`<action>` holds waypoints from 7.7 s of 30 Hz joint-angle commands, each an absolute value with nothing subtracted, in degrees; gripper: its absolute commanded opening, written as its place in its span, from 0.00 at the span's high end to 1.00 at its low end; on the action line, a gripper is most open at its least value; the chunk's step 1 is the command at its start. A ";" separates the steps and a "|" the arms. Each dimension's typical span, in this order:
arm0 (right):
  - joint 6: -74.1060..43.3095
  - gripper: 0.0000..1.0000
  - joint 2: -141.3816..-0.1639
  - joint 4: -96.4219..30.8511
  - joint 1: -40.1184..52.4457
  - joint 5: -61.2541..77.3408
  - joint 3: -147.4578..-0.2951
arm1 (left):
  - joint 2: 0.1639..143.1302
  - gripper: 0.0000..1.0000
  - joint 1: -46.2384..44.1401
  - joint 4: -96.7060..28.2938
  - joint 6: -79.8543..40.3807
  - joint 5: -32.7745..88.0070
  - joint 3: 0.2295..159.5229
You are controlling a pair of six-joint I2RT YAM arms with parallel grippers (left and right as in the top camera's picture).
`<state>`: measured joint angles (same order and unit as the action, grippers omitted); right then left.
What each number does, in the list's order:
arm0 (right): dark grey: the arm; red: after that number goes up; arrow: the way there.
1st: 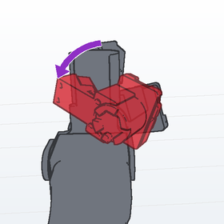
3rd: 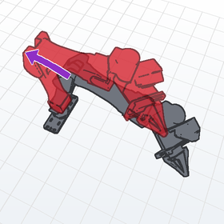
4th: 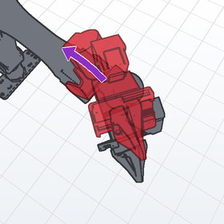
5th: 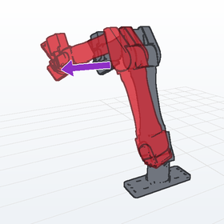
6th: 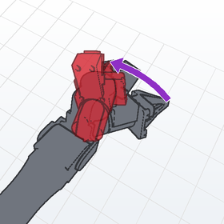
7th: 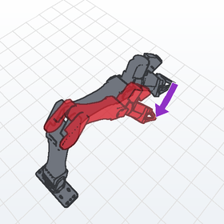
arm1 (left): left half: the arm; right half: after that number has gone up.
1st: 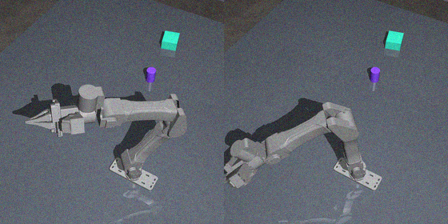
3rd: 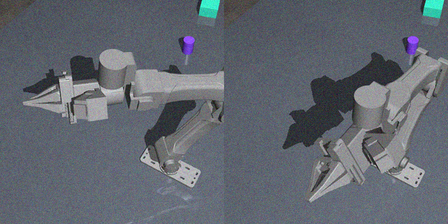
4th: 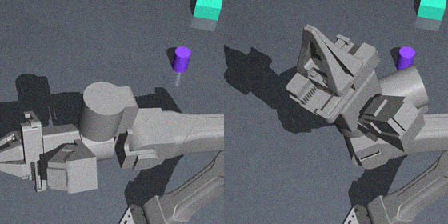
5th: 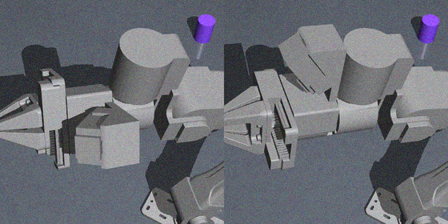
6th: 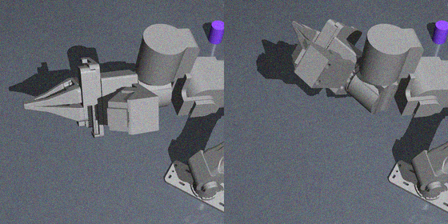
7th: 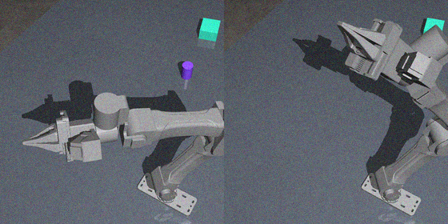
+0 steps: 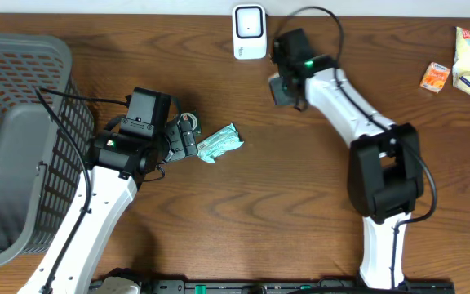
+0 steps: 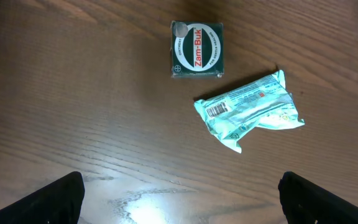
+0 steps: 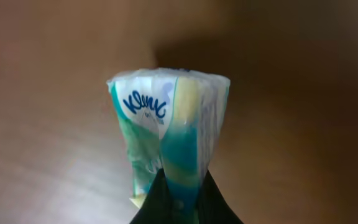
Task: Scan the item barcode
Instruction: 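Raise the teal Kleenex pack and hold it against the scanner window, then carry the teal pack to the far right and release it, then move the right gripper to the mint-green wipes pack and grasp it, then lift the wipes pack and bring it up to the scanner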
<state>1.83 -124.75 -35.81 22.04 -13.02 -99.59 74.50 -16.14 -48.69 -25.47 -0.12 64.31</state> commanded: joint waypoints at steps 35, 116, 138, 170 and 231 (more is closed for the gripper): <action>37.87 0.99 -144.73 -12.64 24.62 -19.70 -128.64 | 74.37 0.03 -16.05 -48.82 -25.54 -0.23 65.06; 6.63 0.59 -134.21 -82.13 16.73 30.48 -122.87 | 74.37 0.02 -16.05 -48.82 -25.54 -0.25 65.06; -19.59 0.88 -134.21 -76.66 35.03 11.05 -117.54 | 74.37 0.02 -16.05 -48.84 -25.54 -0.23 65.06; -2.11 0.29 -134.15 -63.53 23.99 45.28 -111.61 | 74.37 0.02 -16.05 -48.84 -25.54 -0.23 65.06; -7.81 0.33 -117.71 -43.94 14.61 24.71 -105.95 | 74.37 0.02 -16.05 -48.82 -25.54 -0.23 65.06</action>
